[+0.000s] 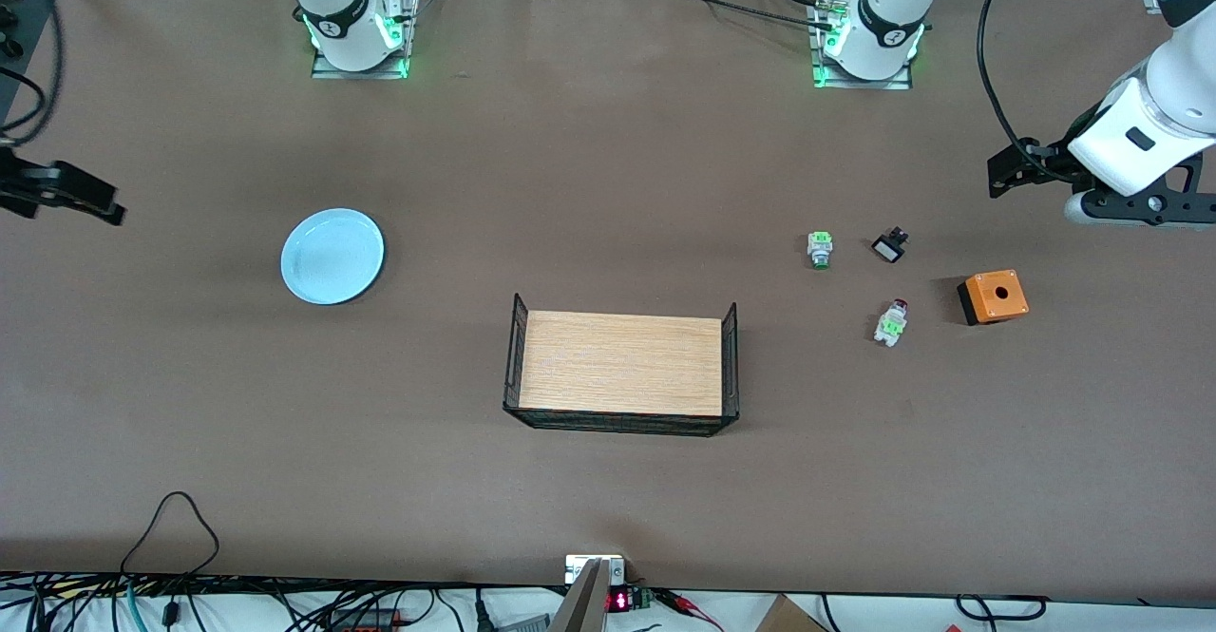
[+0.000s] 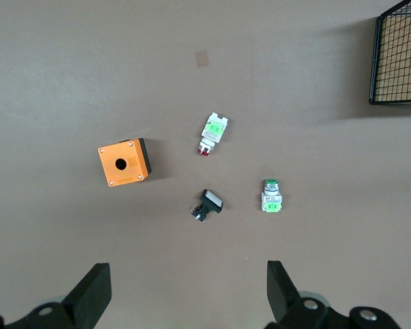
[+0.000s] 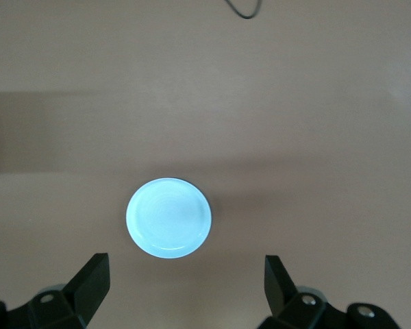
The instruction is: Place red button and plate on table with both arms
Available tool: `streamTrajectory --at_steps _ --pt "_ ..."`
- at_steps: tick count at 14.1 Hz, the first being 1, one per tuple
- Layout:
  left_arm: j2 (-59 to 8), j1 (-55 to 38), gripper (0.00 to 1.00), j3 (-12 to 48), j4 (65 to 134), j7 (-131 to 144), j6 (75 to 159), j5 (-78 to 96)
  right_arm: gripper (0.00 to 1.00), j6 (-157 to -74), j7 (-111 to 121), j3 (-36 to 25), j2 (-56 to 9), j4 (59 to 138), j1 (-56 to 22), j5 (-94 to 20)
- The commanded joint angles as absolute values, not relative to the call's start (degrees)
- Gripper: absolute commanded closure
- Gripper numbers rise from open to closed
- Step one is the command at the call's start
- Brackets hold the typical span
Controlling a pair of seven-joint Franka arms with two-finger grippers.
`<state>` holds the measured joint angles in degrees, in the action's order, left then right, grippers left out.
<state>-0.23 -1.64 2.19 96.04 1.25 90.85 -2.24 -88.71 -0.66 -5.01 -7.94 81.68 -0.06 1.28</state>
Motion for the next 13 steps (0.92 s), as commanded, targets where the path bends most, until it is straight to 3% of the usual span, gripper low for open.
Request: streamTrajectory --at_steps 1,4,13 --pt "-0.1 -1.5 0.00 2.2 95.2 0.8 89.7 -2.8 0.00 -84.9 -0.7 -4.7 -8.8 80.3 0.6 1.1" --pt "-0.1 -1.5 0.00 2.2 95.2 0.8 89.7 -2.8 0.00 -91.7 0.1 -4.5 -1.3 91.5 0.4 1.2" --pt "-0.1 -1.5 0.00 2.2 95.2 0.8 89.6 -2.8 0.00 -86.8 0.2 -4.5 -1.3 86.8 0.4 1.2"
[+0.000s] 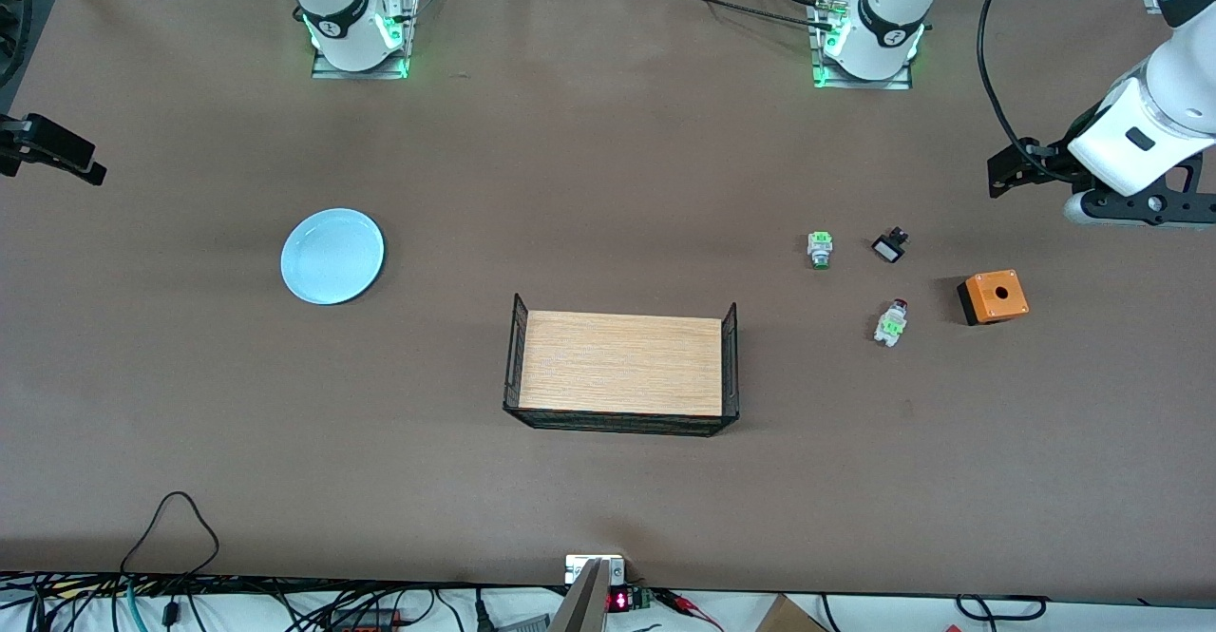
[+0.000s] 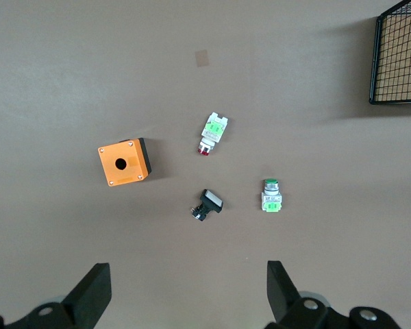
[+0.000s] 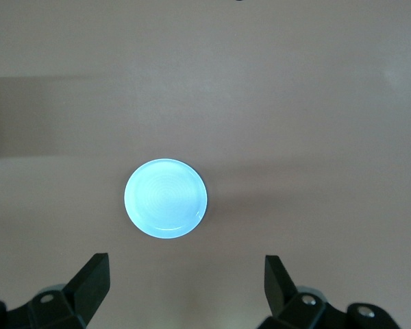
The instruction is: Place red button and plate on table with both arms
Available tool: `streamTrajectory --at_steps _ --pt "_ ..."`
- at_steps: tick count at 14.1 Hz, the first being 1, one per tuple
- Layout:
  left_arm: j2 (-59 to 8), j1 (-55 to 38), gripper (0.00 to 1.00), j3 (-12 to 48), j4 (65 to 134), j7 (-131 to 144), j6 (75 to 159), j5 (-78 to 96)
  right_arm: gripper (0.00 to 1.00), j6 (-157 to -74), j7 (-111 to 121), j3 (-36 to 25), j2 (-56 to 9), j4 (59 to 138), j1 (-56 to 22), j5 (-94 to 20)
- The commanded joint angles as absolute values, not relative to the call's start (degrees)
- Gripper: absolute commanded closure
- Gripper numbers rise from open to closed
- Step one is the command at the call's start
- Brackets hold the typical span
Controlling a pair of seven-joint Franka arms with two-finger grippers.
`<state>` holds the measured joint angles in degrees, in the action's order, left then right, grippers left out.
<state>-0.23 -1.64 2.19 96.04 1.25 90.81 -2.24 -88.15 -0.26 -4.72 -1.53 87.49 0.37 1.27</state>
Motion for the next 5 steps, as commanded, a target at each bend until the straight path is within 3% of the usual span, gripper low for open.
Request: streamTrajectory --at_steps 1,5 --pt "-0.1 -1.5 0.00 2.2 95.2 0.8 89.6 -2.8 0.00 -86.6 0.2 -4.6 -1.2 86.7 0.4 1.1" --pt "-0.1 -1.5 0.00 2.1 95.2 0.8 89.2 -2.8 0.00 -86.7 0.1 -4.2 -1.4 86.7 0.2 1.1"
